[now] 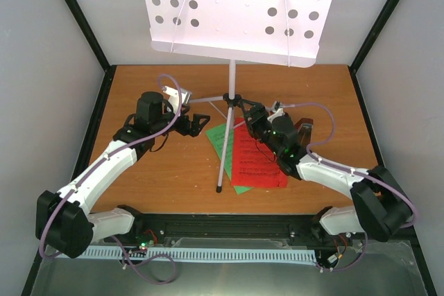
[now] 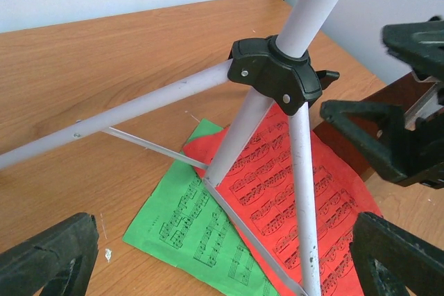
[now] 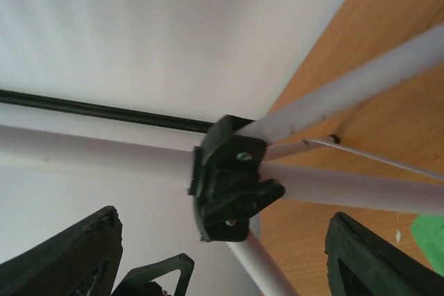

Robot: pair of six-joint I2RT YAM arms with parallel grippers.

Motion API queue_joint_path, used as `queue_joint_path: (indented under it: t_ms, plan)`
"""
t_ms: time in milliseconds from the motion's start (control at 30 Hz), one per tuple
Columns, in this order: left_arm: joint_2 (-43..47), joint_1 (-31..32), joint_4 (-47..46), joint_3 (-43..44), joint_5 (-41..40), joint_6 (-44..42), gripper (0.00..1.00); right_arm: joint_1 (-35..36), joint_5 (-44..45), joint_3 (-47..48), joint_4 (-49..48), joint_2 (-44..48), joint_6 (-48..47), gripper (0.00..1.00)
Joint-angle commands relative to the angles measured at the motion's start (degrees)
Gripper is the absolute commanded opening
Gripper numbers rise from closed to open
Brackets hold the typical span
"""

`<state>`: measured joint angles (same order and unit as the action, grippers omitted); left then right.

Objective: Pack up the instrument practice props

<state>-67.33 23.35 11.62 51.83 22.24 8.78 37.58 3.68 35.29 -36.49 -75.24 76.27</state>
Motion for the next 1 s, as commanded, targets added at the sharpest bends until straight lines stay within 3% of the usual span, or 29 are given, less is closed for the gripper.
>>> queue_joint_path:
  t_ms: [0, 400, 700, 967]
  plan:
    - [1.1, 0.0, -0.3, 0.4, 0.5, -1.0, 1.0, -1.1, -4.3, 3.0, -1.9, -3.4, 6.5, 0.76]
    - [1.0, 0.0, -0.4, 0.4, 0.3, -1.0, 0.99, -2.4, -6.1, 5.1, -2.8, -6.5, 6.6, 0.51]
    - [0.8, 0.0, -0.3, 0.4, 0.3, -1.1, 1.0, -2.7, -6.5, 4.7, -3.1, -6.9, 6.6, 0.21]
    - [0.8, 0.0, -0.4, 0.4, 0.4, -1.0, 0.99, -2.7, -6.2, 4.1, -4.4, -7.2, 4.5, 0.19]
